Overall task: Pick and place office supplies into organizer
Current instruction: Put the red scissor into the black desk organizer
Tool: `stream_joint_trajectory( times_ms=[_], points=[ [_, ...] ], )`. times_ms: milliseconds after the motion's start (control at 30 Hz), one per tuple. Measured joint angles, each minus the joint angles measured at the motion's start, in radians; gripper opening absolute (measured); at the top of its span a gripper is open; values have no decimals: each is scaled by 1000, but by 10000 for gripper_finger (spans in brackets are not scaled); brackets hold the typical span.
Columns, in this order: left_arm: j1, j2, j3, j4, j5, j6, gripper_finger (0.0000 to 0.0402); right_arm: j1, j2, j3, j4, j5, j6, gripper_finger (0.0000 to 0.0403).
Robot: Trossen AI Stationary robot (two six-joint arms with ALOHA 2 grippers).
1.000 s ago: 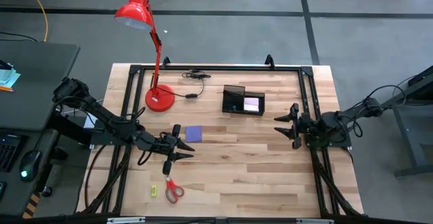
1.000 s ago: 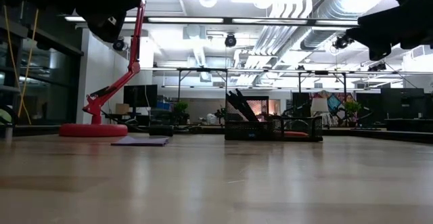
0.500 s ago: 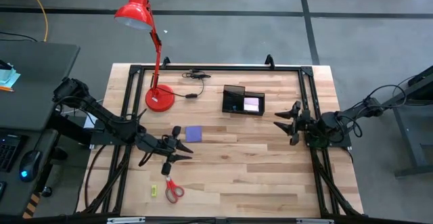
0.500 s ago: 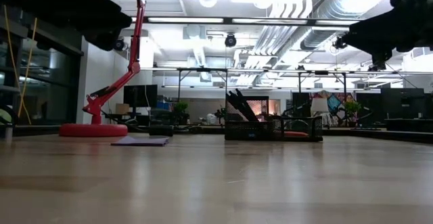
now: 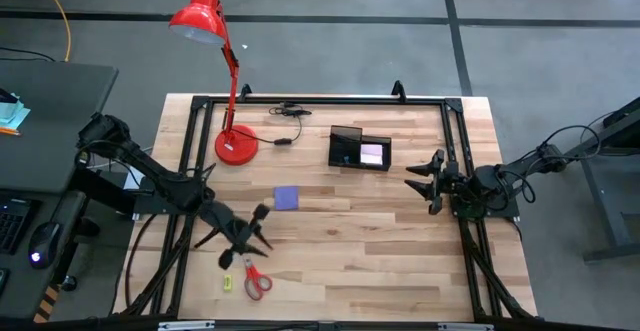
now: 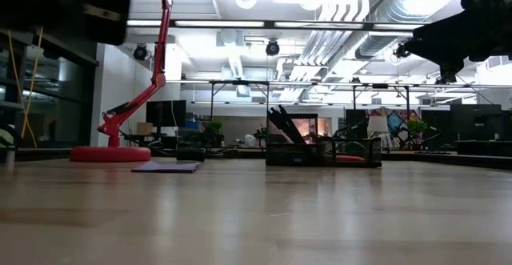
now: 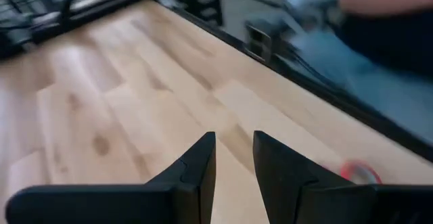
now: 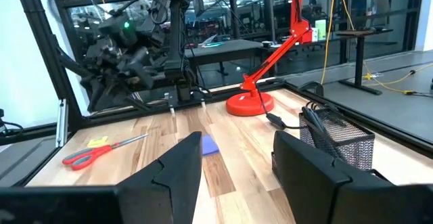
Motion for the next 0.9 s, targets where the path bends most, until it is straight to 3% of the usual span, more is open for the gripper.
stream_joint_trajectory(
  times_ms=[300,500,667,900],
  points=[
    [-136,0,42,-167,-240,34,85,0,0,0,0,0,0,179],
    [-159,25,155,-370,-160,-81,85,0,0,0,0,0,0,177],
    [-156,102,209,-407,-93,-114,85,0,0,1,0,0,0,177],
    [-192,235,355,-599,-80,-183,85,0,0,1,-1,0,0,177]
  ],
)
